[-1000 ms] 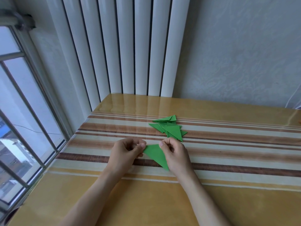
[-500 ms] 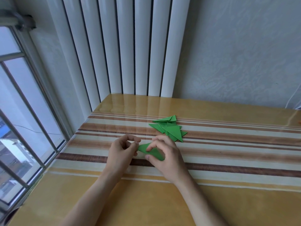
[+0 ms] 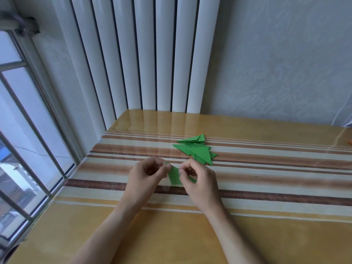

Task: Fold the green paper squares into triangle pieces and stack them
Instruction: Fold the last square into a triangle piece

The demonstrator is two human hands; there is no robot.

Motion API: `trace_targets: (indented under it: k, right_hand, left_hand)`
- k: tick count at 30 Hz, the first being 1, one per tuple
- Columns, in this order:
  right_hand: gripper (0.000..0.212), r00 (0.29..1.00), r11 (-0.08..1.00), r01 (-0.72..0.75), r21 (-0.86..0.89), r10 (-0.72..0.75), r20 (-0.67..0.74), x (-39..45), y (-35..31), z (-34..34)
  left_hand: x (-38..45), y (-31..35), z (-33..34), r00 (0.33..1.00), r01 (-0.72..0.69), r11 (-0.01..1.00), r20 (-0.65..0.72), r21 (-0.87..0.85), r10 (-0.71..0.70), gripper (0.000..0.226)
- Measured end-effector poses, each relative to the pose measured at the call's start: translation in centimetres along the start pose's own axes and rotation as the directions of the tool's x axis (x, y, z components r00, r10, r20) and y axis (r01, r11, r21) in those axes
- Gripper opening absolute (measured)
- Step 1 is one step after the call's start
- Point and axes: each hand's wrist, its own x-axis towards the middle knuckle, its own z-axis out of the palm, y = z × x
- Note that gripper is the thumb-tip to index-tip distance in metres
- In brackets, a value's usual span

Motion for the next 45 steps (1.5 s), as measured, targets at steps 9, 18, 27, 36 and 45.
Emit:
trace_targets:
  k: [9, 18, 27, 36, 45]
  right_hand:
    - [0.009, 0.997, 1.000, -0.014, 0.018, 0.013, 0.070, 0.0, 0.0, 0.2]
    - [0.015, 0.992, 0.998, -0.023, 0.054, 0.016, 0.126, 0.1, -0.4, 0.1]
    - [0.017, 0.985, 0.994, -0.050, 0.099, 0.032, 0.168, 0.1, -0.5, 0.2]
    - [0.017, 0.980, 0.995, -0.077, 0.057, 0.065, 0.188, 0.0, -0.3, 0.3]
    - [0.015, 0.970, 0.983, -0.158, 0.095, 0.137, 0.201, -0.1, -0.4, 0.2]
  left_hand:
    - [0.0, -0.5, 0.1, 0.996, -0.011, 0.998, 0.086, 0.059, 0.006, 0.017]
    - [-0.1, -0.5, 0.2, 0.994, 0.029, 0.998, 0.106, -0.048, -0.024, 0.014]
    - [-0.3, 0.4, 0.2, 0.989, 0.124, 0.976, 0.096, -0.181, -0.108, 0.015]
    - [-0.3, 0.2, 0.2, 0.994, 0.076, 0.991, 0.081, -0.106, -0.068, 0.022]
    - [0.0, -0.5, -0.1, 0.996, 0.035, 0.999, 0.080, -0.036, -0.032, 0.044]
